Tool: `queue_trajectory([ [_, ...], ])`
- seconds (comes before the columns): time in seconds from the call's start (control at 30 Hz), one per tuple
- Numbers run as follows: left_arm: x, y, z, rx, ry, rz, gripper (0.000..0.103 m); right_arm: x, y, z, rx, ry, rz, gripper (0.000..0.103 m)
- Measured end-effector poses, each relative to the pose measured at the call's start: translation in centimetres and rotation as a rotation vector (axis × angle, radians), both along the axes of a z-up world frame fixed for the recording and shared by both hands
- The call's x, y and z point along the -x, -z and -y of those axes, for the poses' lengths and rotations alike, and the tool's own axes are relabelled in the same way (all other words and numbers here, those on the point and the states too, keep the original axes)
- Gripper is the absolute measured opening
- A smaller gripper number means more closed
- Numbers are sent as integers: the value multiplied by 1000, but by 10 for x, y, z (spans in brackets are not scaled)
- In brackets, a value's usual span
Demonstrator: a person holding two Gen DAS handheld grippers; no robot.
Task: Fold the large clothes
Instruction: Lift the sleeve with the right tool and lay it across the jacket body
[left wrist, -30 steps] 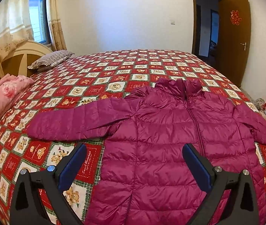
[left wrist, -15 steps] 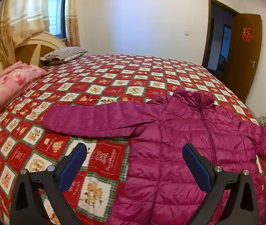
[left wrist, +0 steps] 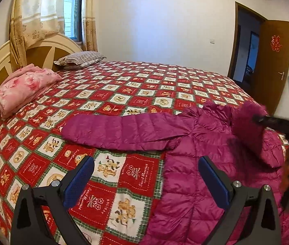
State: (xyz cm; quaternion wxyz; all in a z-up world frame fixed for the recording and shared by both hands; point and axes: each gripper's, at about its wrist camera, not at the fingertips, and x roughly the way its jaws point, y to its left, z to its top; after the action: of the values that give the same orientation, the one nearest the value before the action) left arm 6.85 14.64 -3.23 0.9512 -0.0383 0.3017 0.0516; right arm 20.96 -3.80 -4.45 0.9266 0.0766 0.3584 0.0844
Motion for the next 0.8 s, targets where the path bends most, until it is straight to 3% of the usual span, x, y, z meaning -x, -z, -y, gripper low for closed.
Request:
queue_trajectory([
  [0.13, -8, 7, -4, -7, 1, -15, 102, -16, 27, -23, -13, -65, -44, 14],
  [0.2, -13, 10, -5, -12, -2, -23, 102, -20, 38, -30, -40, -106, -62, 22],
  [0.27, -19, 12, -5, -15, 3, -33, 102, -14, 35, -26, -83, -133, -57, 46],
  [0.33, -26, 13, 0, -29, 13, -34, 102, -7, 19, -17, -122, -126, 6, 61],
  [0.37, -29, 14, 4, -40, 22, -37, 102, -2, 9, -10, -139, -112, 47, 62],
  [0.43, -37, 12, 14, -60, 52, -39, 102, 6, -11, 17, -180, -73, 117, 62],
  [0.5, -45, 8, 26, -75, 72, -31, 102, 17, -29, 56, -151, 22, 170, 58],
  [0.57, -59, 4, 45, -93, 87, -20, 102, 17, -32, 77, -72, 118, 190, 36],
  [0.63, -73, 1, 63, -107, 104, -5, 102, 13, -26, 110, 4, 217, 157, 30],
  [0.8, -118, 14, 119, -185, 136, 17, 102, 4, 28, 172, -18, 373, -9, 28],
])
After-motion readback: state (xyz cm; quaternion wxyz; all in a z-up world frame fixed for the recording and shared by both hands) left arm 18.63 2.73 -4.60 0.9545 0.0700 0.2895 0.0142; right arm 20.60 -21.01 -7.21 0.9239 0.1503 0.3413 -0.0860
